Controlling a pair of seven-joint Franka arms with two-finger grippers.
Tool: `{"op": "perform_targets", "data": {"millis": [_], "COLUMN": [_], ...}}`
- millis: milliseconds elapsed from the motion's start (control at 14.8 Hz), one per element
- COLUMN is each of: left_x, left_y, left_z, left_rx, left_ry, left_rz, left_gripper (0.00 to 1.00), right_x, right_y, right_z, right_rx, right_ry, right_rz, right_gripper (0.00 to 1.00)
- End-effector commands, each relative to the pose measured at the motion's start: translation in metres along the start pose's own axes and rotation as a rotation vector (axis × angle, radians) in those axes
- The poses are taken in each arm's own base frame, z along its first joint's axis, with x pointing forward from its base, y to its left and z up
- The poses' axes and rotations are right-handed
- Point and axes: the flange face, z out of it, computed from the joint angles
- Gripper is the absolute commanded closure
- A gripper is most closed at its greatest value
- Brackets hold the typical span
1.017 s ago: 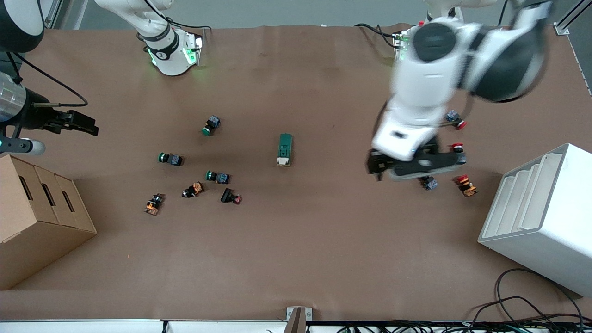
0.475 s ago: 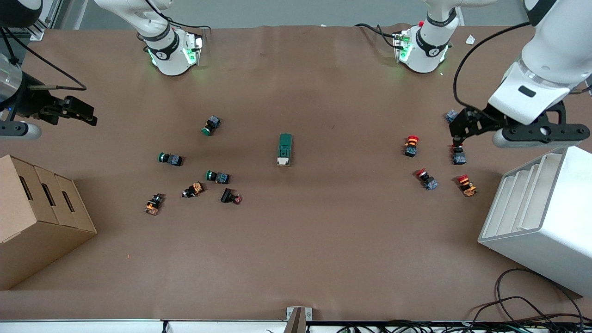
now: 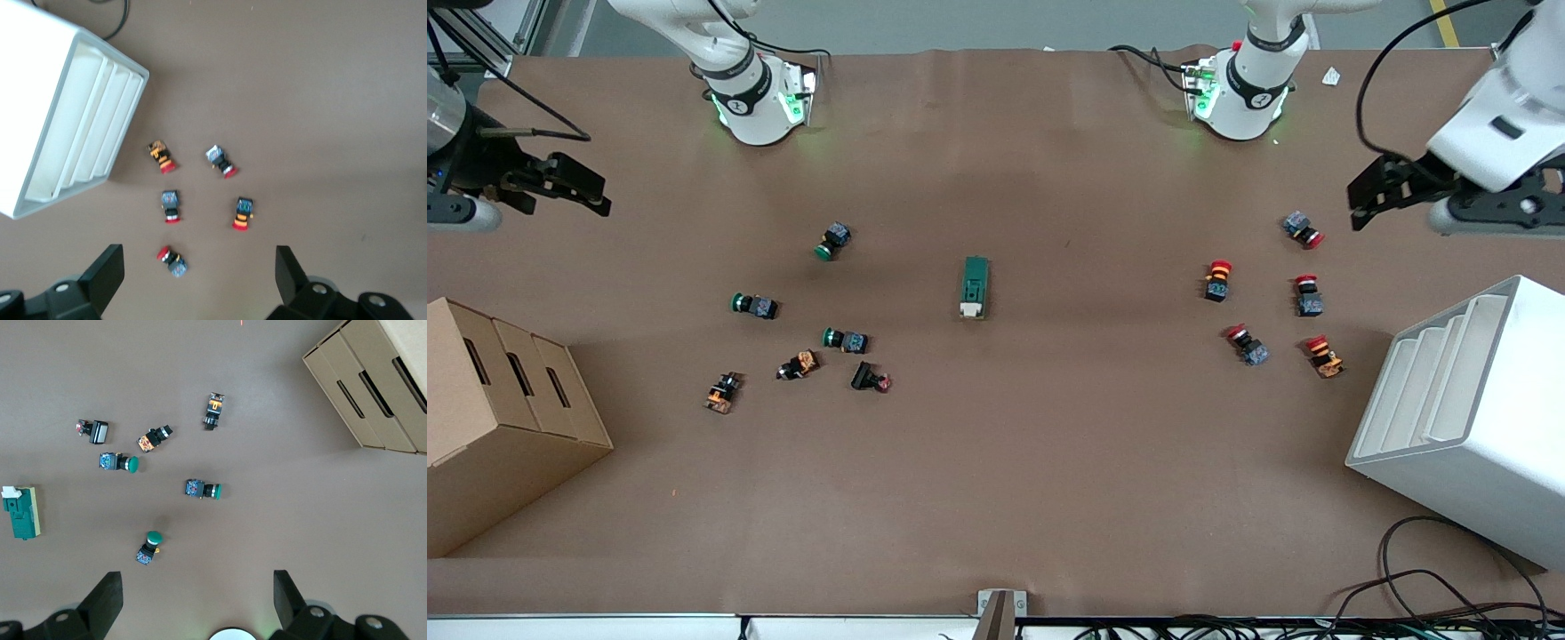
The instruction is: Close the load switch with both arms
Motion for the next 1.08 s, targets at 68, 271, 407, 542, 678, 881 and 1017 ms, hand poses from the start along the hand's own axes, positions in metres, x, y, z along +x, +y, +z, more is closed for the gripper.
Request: {"op": "perform_targets", "data": {"millis": [68, 271, 407, 542, 678, 881, 1017], "left_x": [-0.038, -0.048, -0.049, -0.045, -0.037, -0.029, -0.024], "left_y": [0.002, 0.004, -0.002, -0.015, -0.018, -0.02, -0.021], "left_z": [0.003, 0.001, 0.0, -0.002, -0.001, -0.004, -0.003], "left_rx": [-0.037, -0.049, -0.055, -0.061, -0.058, -0.057, -0.058], "left_ry": [-0.018, -0.014, -0.02, -0.02, -0.02, -0.011, -0.011], "left_rz": [0.005, 0.006, -0.007, -0.025, -0.035, -0.047, -0.049], "left_gripper": [0.0, 0.0, 0.0, 0.0, 0.0, 0.0, 0.0], "right_x": [-0.012, -0.012, -0.008, 0.001, 0.006, 0.006, 0.004], "right_y": [0.001, 0.002, 0.004, 0.006, 0.005, 0.002, 0.004], "right_z": [-0.009, -0.016, -0.031, -0.037, -0.038, -0.039, -0.039], "right_rx": [-0.018, -0.017, -0.013, -0.01, -0.011, -0.004, 0.002], "right_ry": [0.024, 0.036, 0.063, 0.031, 0.027, 0.029, 0.023], "right_rz": [0.007, 0.01, 0.006, 0.01, 0.009, 0.009, 0.009], "right_gripper": [0.0, 0.0, 0.0, 0.0, 0.0, 0.0, 0.0]}}
